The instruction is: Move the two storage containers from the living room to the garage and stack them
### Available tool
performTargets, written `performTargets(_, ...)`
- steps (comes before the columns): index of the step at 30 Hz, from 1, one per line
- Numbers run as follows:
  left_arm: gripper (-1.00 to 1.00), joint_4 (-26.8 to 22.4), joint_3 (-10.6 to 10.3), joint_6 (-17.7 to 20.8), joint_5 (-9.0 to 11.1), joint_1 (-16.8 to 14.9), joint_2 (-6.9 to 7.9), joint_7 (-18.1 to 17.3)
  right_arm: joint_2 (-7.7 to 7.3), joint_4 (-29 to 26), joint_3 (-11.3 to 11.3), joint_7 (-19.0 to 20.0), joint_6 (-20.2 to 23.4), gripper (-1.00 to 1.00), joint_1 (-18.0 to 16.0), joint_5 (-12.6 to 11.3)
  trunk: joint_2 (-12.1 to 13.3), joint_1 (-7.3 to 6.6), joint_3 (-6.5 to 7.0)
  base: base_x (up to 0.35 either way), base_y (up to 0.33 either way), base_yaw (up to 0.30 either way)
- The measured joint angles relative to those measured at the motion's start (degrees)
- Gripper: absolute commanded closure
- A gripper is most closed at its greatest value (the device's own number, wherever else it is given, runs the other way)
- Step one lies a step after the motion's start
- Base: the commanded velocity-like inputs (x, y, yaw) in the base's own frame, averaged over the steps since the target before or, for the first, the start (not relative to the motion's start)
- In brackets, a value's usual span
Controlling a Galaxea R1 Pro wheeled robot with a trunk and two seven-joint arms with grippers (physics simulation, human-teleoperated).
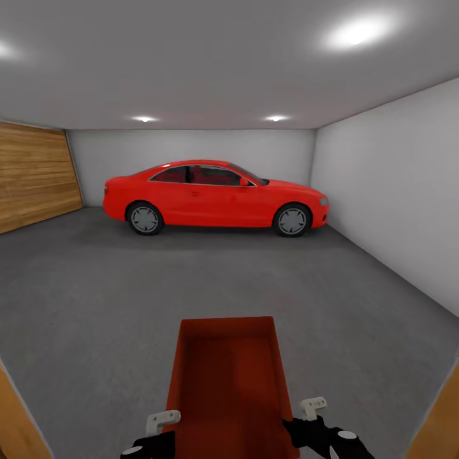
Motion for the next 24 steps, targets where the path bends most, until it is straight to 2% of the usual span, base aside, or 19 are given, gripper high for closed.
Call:
performTargets(4,1.0,0.0,0.0,-0.2,0.0,0.0,0.0,0.0,-0.01,0.0,0.0,0.0,-0.3,1.0,0.0,0.0,0.0,0.01,0.0,0.231,0.0,0.0)
performTargets(16,1.0,0.0,0.0,0.0,0.0,0.0,0.0,0.0,0.0,0.0,0.0,0.0,0.0,1.0,0.0,0.0,0.0,0.02,0.0,0.034,0.0,0.0)
performTargets(24,1.0,0.0,0.0,0.0,0.0,0.0,0.07,0.0,0.06,0.0,0.0,-0.1,0.0,1.0,0.0,0.0,0.0,0.0,0.0,0.262,0.0,0.0)
